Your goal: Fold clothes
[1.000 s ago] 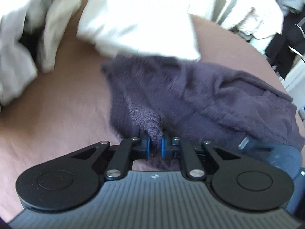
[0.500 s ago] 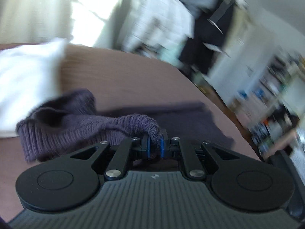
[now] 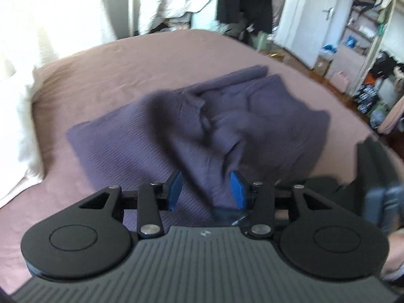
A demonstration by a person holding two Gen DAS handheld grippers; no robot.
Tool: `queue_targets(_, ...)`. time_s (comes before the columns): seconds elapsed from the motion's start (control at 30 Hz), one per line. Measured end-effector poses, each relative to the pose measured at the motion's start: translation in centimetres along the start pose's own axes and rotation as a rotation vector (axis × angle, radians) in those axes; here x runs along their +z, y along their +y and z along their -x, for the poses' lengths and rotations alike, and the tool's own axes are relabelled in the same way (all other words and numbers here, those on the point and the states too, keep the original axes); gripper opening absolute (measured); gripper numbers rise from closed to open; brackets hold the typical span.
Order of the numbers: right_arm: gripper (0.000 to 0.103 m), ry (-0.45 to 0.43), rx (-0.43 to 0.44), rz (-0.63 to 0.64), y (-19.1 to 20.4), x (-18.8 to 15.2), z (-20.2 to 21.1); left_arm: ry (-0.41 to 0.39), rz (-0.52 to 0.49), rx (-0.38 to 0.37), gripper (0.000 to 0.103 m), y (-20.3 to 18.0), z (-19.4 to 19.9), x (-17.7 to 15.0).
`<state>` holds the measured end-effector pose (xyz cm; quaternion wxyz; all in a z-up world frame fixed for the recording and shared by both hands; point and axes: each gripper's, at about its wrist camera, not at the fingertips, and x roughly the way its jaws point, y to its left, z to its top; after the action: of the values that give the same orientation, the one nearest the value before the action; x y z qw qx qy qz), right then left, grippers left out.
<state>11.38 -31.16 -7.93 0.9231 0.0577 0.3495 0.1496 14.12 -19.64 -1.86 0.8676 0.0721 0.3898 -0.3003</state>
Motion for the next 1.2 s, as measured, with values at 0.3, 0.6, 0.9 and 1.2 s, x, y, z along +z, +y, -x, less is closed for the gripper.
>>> queue_targets(0.3,0.023,0.011,-0.033,0.081,0.6,0.2,1.7,0.102,0.008,0.052,0.042,0.0,-2.6,-3.2)
queue_targets(0.6,0.048,0.130,-0.168,0.062,-0.1,1.8,4.1,0.146,0.055,0.091,0.045,-0.1,-3.1,-4.7)
queue_targets(0.9,0.066,0.043,0.024,-0.243,-5.5,4.8,5.2,0.120,0.183,0.064,0.046,1.4,-2.2,-5.6)
queue_targets(1.2,0.081,0.056,0.027,-0.356,-7.5,6.3,0.2,0.002,0.405,0.103,0.046,4.5,0.4,-6.7)
